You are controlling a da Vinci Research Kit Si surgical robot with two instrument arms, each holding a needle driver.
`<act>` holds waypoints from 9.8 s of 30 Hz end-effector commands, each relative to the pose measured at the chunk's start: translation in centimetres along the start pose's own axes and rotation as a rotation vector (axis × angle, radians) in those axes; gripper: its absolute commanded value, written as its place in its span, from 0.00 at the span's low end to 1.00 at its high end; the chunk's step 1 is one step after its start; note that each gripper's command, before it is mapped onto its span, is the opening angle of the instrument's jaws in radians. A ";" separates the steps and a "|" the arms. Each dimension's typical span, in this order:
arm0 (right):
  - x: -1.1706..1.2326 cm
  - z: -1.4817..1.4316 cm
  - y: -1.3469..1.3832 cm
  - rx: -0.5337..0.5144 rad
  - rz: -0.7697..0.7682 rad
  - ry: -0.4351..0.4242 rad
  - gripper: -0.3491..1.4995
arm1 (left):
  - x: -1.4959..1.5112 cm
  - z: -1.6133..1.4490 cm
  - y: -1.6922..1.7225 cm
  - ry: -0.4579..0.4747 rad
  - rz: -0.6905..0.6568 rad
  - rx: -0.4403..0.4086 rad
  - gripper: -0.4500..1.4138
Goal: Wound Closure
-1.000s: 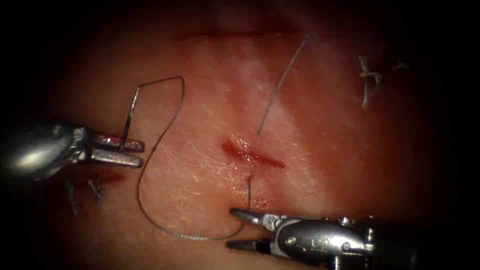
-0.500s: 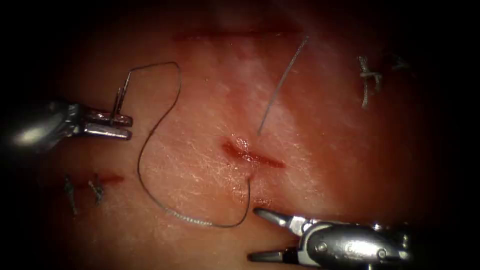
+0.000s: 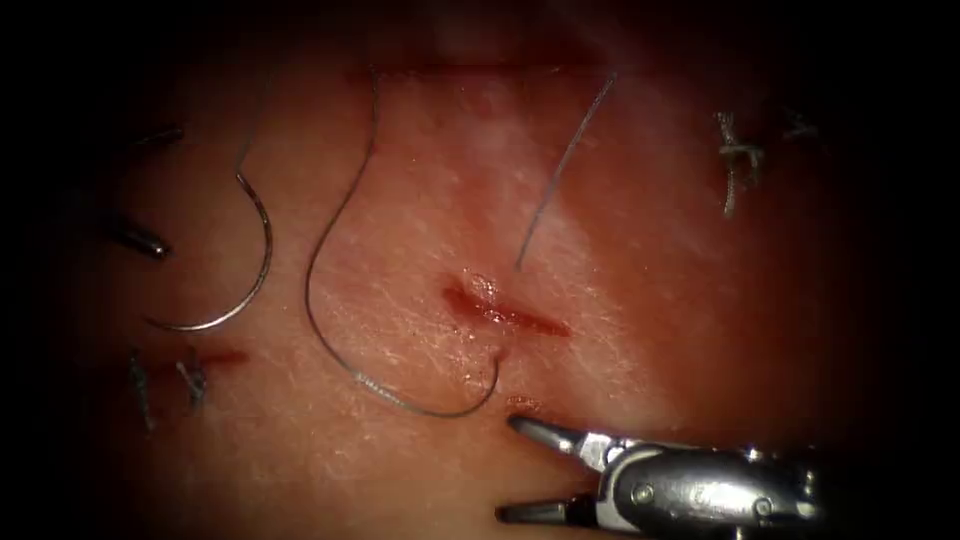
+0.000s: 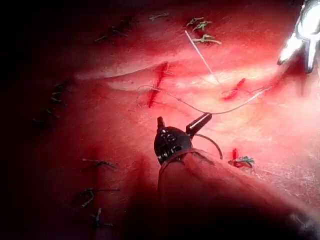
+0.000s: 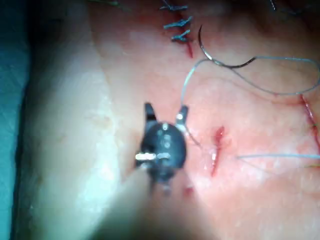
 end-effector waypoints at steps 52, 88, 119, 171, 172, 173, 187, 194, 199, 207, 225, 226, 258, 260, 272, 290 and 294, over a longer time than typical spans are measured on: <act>0.00 0.25 -0.22 0.001 0.000 0.000 0.86 | -0.64 0.87 -0.93 -0.155 -0.239 0.279 0.57; 0.19 -0.36 0.65 -0.103 0.085 0.033 0.00 | 0.71 0.83 0.43 -0.139 0.070 0.144 0.00; 0.40 1.62 0.74 0.026 0.022 0.149 0.00 | 0.41 1.27 -0.01 -0.247 0.218 0.108 0.00; 0.64 0.61 1.17 -0.344 0.195 0.427 0.71 | -0.47 1.40 0.73 -0.336 0.249 0.035 0.00; 0.64 0.61 1.17 -0.344 0.195 0.427 0.71 | -0.47 1.40 0.73 -0.336 0.249 0.035 0.00; 0.63 0.59 1.18 -0.344 0.195 0.427 0.70 | -0.46 1.38 0.71 -0.336 0.250 0.037 0.00; 0.09 0.31 1.38 -0.418 0.188 0.267 0.21 | -0.03 0.89 0.64 -0.334 0.236 0.079 0.00; -0.09 0.86 1.23 -0.360 0.155 0.226 0.20 | 0.45 0.91 0.84 -0.286 0.241 0.070 0.00; -0.10 1.18 1.13 -0.323 0.148 0.219 0.22 | 0.92 0.99 0.89 -0.267 0.278 0.063 0.00; 0.03 1.24 1.05 -0.292 0.163 0.240 0.22 | 0.95 1.14 0.72 -0.266 0.288 0.072 0.00; 0.48 1.06 1.07 -0.303 0.191 0.333 0.21 | 0.43 1.44 0.58 -0.294 0.310 0.058 0.00; 0.50 1.04 1.07 -0.303 0.192 0.339 0.21 | 0.40 1.47 0.60 -0.296 0.306 0.055 0.00; 0.56 0.76 1.25 -0.372 0.223 0.379 0.78 | -0.18 1.41 1.26 -0.347 0.305 -0.025 0.00; 0.54 0.76 1.26 -0.375 0.217 0.371 0.78 | -0.19 1.39 1.31 -0.350 0.305 -0.027 0.00; 0.27 0.86 1.24 -0.377 0.186 0.271 0.76 | 0.06 1.27 1.63 -0.362 0.297 -0.026 0.00; 0.31 0.95 1.08 -0.338 0.161 0.259 0.76 | 0.94 0.99 1.56 -0.394 0.376 0.070 0.00; 0.31 1.00 1.01 -0.303 0.153 0.242 0.76 | 1.12 1.14 1.34 -0.394 0.376 0.068 0.00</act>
